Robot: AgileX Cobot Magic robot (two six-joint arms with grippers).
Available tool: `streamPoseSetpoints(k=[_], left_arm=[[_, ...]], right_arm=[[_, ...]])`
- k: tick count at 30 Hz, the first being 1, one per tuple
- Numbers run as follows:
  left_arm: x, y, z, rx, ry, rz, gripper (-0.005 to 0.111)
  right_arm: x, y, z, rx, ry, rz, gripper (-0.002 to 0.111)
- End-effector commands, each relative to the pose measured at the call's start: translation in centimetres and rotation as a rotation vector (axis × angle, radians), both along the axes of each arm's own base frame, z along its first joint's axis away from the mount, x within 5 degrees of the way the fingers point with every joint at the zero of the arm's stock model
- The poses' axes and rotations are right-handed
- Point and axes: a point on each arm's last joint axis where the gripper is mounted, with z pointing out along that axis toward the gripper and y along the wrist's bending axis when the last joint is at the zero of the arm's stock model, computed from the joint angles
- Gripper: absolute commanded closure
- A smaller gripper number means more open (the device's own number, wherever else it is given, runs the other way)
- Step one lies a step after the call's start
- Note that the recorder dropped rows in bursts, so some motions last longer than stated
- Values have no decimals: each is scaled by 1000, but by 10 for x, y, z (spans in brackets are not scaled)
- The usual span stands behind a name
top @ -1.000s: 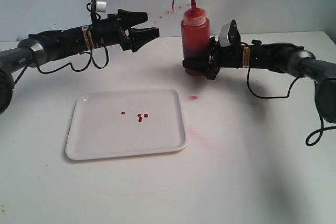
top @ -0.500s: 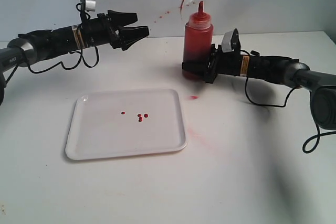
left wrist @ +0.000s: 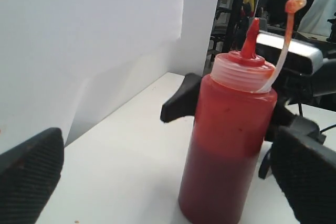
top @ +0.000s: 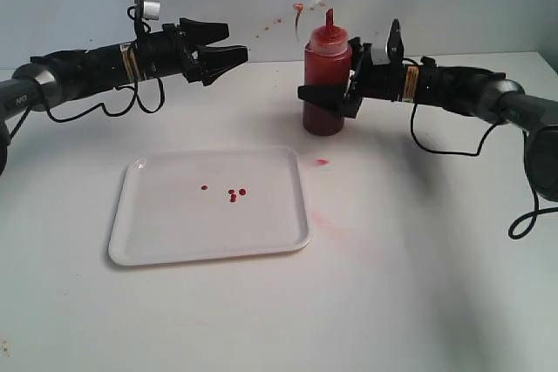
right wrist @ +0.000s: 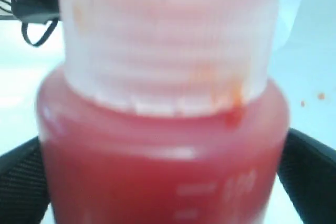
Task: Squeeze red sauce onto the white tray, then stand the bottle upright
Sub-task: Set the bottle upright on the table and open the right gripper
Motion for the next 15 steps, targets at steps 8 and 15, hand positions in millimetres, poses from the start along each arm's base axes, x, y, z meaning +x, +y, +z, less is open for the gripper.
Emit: streamPoseSetpoints(k=[8, 15], left_arm=[[0, 0, 10, -6, -18, -6, 2], [0, 0, 10, -6, -18, -6, 2]], right_arm=[[-2, 16, 88, 171, 22, 6, 3], [-11, 29, 131, 186, -25, 40, 3]])
